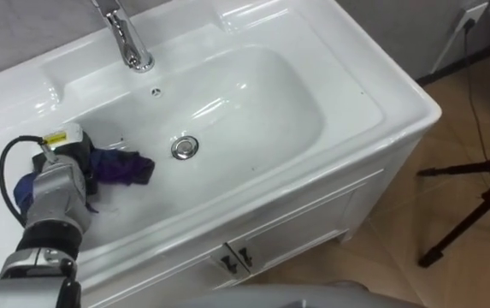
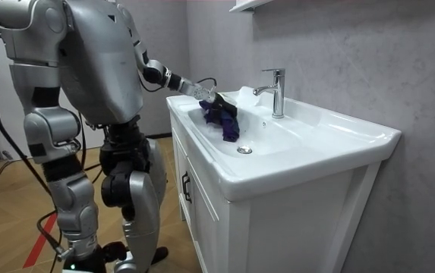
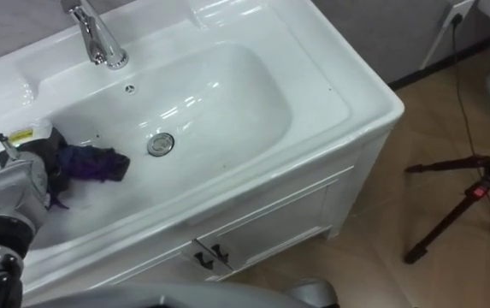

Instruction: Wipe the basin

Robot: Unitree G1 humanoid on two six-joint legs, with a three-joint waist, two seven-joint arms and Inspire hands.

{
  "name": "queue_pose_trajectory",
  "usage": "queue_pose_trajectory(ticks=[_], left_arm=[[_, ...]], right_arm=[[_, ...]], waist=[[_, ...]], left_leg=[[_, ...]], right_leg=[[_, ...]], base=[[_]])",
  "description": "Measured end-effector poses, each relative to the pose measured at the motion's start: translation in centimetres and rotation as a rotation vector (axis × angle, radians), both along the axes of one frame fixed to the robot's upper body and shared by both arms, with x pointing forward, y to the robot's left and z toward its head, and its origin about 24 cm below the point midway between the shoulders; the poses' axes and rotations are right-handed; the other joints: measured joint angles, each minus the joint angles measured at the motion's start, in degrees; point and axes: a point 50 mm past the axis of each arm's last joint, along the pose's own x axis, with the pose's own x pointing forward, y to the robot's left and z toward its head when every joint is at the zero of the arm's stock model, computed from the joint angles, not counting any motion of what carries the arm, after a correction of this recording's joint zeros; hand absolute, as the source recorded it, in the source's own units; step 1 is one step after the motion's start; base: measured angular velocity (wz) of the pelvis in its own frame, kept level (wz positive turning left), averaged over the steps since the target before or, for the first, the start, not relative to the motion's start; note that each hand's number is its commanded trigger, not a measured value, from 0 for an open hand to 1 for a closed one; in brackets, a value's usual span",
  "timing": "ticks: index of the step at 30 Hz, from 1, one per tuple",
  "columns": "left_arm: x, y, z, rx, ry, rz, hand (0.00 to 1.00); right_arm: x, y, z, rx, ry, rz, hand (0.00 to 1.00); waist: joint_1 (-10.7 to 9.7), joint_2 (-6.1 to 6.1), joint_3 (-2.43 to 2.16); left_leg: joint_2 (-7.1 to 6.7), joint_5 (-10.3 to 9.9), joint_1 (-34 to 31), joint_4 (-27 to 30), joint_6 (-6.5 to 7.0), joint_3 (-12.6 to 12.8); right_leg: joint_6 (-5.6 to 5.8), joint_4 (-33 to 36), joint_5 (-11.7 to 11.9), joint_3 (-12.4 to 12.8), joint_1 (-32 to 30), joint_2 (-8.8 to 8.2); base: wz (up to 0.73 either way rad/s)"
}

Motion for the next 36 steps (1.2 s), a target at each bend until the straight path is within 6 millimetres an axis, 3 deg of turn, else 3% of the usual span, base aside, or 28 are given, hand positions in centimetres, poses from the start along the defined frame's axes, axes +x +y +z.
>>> queue_pose_trajectory(ticks=[5,12,17,20,22,25,29,32,36], left_arm=[[-0.1,-0.2,-0.5,-0.046,-0.043,0.049,1.00],[3.4,-1.0,0.7,-0.121,-0.127,0.133,1.00],[5.7,-1.2,2.3,-0.177,-0.196,0.217,1.00],[6.8,-0.9,3.4,-0.204,-0.236,0.279,1.00],[7.1,-0.4,4.1,-0.192,-0.260,0.309,1.00],[7.7,-0.3,5.0,-0.148,-0.306,0.304,1.00],[8.0,0.2,5.8,-0.124,-0.374,0.345,1.00],[8.2,0.9,6.7,-0.129,-0.433,0.401,1.00],[8.6,1.3,7.8,-0.156,-0.512,0.473,1.00]], right_arm=[[0.0,0.4,-0.2,0.016,0.004,-0.022,0.00],[2.8,1.0,-0.2,0.055,-0.097,-0.122,0.00],[2.7,1.1,-0.3,0.064,-0.089,-0.162,0.00],[2.3,0.9,-0.3,0.059,-0.063,-0.166,0.00],[2.0,0.6,-0.3,0.054,-0.039,-0.173,0.00],[1.6,0.4,-0.2,0.046,-0.015,-0.170,0.00],[2.5,0.4,-0.1,0.036,-0.006,-0.129,0.00],[3.6,0.9,-0.2,0.046,-0.006,-0.090,0.00],[3.4,0.9,-0.2,0.044,0.005,-0.069,0.00]], waist=[[-0.4,-0.09,0.01],[-0.4,-0.16,0.03],[-0.8,-0.52,0.25],[-1.1,-1.12,0.60],[-2.0,-2.08,1.17],[-2.6,-3.32,1.54],[-3.4,-3.94,1.61],[-4.1,-5.13,2.10],[-5.4,-6.27,1.83]], left_leg=[[-0.11,0.0,-0.6,0.2,0.01,-0.2],[-0.20,0.8,-6.6,1.2,0.69,-0.3],[-0.40,1.9,-10.3,1.1,1.03,-0.4],[-0.67,3.0,-12.4,0.9,1.25,-0.4],[-0.85,3.8,-13.2,0.8,1.42,-0.3],[-0.70,4.1,-15.4,2.0,1.63,-0.2],[-0.15,4.5,-19.0,3.9,2.20,0.5],[0.11,4.9,-20.6,4.6,2.75,1.6],[0.13,4.9,-22.0,4.8,2.80,1.7]], right_leg=[[0.00,0.1,-0.1,-0.1,-0.6,-0.17],[0.15,2.2,0.3,0.5,-7.4,-0.31],[0.06,3.4,0.6,0.2,-11.4,-0.52],[-0.02,5.0,0.6,0.3,-14.5,-0.78],[-0.07,6.1,0.5,0.4,-15.8,-0.94],[0.33,7.4,0.2,0.5,-18.1,-0.97],[0.50,7.7,1.4,1.2,-21.4,-0.75],[0.56,8.3,2.5,1.8,-23.5,-0.68],[0.99,8.3,3.8,2.0,-24.9,-0.67]], base=[[0.01],[-0.01],[0.04],[0.00],[0.00],[0.01],[-0.10],[-0.15],[-0.01]])
